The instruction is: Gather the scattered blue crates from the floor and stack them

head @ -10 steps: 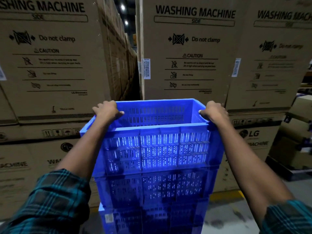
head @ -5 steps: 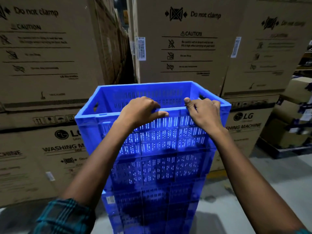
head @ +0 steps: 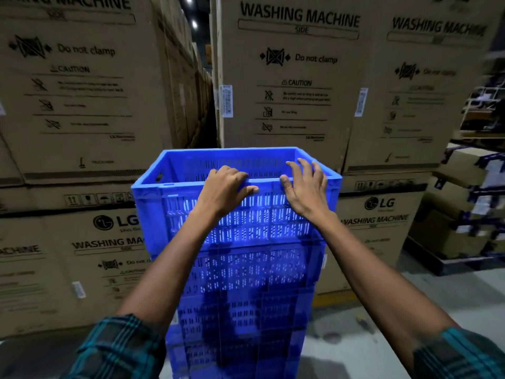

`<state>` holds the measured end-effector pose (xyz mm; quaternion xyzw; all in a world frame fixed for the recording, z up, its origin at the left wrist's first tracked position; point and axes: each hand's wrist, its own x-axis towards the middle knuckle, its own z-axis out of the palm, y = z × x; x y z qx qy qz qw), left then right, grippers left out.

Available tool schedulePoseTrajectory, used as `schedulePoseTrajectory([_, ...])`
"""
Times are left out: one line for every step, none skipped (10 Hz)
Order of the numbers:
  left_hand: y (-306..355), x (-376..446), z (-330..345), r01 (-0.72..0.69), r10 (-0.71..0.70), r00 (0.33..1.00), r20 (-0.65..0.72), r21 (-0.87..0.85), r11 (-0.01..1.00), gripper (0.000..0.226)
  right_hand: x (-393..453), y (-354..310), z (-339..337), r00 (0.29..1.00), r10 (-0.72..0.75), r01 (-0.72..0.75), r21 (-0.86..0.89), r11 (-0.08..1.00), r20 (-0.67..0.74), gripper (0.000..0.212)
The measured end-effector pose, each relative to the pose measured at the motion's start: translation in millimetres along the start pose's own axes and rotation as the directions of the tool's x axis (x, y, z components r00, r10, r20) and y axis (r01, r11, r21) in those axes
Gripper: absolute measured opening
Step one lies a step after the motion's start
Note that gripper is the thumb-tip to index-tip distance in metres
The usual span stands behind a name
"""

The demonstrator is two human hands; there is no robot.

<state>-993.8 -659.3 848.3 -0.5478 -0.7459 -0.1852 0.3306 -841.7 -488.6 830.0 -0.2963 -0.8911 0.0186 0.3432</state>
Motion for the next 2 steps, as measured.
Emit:
schedulePoseTrajectory([27.9, -17.3, -15.2, 0.087, -0.086, 0.992, -0.087, 0.005, 0.996, 0.076, -32.6, 7.2, -9.4, 0.996, 0.049, -0.043, 0.075, 0.996, -0.072, 0.071])
schedulePoseTrajectory([51.2, -23.0, -35.7, 0.118, -0.118, 0.979, -0.168, -0.009, 0.993, 0.079, -46.5, 16.2, -31.1, 0.989, 0.037, -0.02, 0.116, 0.993, -0.145, 0.069])
